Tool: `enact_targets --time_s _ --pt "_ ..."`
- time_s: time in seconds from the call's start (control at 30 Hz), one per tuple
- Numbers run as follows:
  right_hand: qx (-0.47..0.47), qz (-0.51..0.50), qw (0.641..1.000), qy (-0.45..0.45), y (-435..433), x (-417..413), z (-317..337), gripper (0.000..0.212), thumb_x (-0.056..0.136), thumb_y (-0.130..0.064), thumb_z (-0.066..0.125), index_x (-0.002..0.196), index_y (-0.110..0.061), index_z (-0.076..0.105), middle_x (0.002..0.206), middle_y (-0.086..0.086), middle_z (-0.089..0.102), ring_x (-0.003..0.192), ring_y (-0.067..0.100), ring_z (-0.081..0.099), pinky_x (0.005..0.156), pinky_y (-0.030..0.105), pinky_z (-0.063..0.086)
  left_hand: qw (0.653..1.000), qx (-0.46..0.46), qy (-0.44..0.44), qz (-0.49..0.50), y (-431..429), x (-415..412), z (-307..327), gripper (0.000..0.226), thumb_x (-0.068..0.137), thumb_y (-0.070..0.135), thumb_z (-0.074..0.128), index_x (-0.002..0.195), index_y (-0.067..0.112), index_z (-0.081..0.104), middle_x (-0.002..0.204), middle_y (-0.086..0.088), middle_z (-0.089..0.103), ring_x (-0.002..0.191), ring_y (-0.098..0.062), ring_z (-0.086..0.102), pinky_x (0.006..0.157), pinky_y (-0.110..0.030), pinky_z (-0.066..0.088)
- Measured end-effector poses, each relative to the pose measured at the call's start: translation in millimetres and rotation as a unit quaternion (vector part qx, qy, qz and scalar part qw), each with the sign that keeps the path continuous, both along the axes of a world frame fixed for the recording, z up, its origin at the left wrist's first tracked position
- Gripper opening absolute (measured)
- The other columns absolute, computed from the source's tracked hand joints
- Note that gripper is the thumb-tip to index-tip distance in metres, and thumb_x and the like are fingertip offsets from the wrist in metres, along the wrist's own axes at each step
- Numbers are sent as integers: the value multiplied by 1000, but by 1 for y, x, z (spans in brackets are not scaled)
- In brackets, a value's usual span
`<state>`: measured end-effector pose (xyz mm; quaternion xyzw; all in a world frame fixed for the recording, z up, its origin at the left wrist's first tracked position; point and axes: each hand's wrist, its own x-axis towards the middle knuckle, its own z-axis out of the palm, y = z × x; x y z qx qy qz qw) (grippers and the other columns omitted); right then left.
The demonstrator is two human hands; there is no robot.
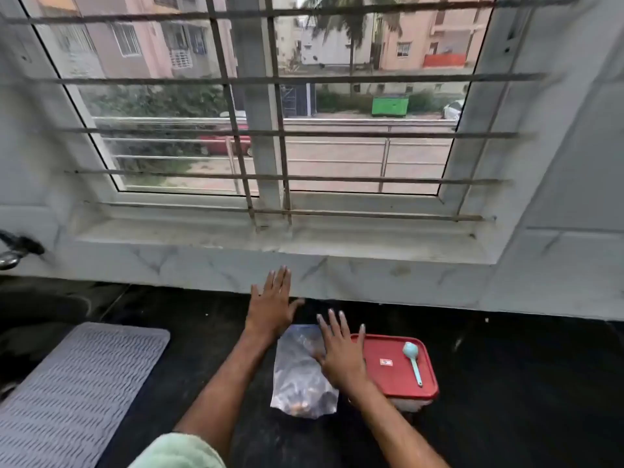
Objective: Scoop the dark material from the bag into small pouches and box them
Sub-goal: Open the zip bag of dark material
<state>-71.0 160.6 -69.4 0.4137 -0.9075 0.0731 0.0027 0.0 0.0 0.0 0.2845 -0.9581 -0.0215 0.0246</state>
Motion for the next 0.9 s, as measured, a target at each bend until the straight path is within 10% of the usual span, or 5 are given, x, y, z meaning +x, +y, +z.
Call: enact_targets --time_s 0.1,0.3,0.57,0.67,0.9 --pt "54 0 998 -24 6 1 -43 83 78 -58 70 146 -15 45 155 7 38 144 28 25 103 66 33 998 24 -55 0 -4 4 -32 74 102 48 33 157 12 -3 166 -2 -3 153 -21 2 120 -52 15" --pt "75 -2 997 2 16 -22 -51 83 63 -43 88 134 -11 60 142 7 56 132 31 52 97 55 46 992 56 -102 -43 -2 -1 -86 73 103 45 34 156 10 -2 166 -3 -4 153 -20 0 123 -46 11" --pt "65 5 997 38 -5 -43 -42 72 90 -45 63 148 -10 40 159 9 31 149 25 23 117 56 -10 988 68 -115 -75 -6 -6 -123 70 104 41 35 157 11 2 166 -5 2 152 -23 6 123 -46 15" --pt "45 27 994 -93 -49 -49 -36 57 105 -33 35 156 -14 18 166 4 10 153 20 2 121 49 -2 991 58 -83 -85 -4 -3 -129 59 101 32 39 153 9 23 156 -10 31 141 -25 34 111 -42 35" --pt "122 34 972 -200 -85 -60 -50 43 98 -23 46 141 -18 45 142 10 50 132 27 45 114 54 27 979 197 -52 -19 -2 4 -154 30 99 19 37 125 12 51 125 -7 56 111 -23 57 89 -38 50"
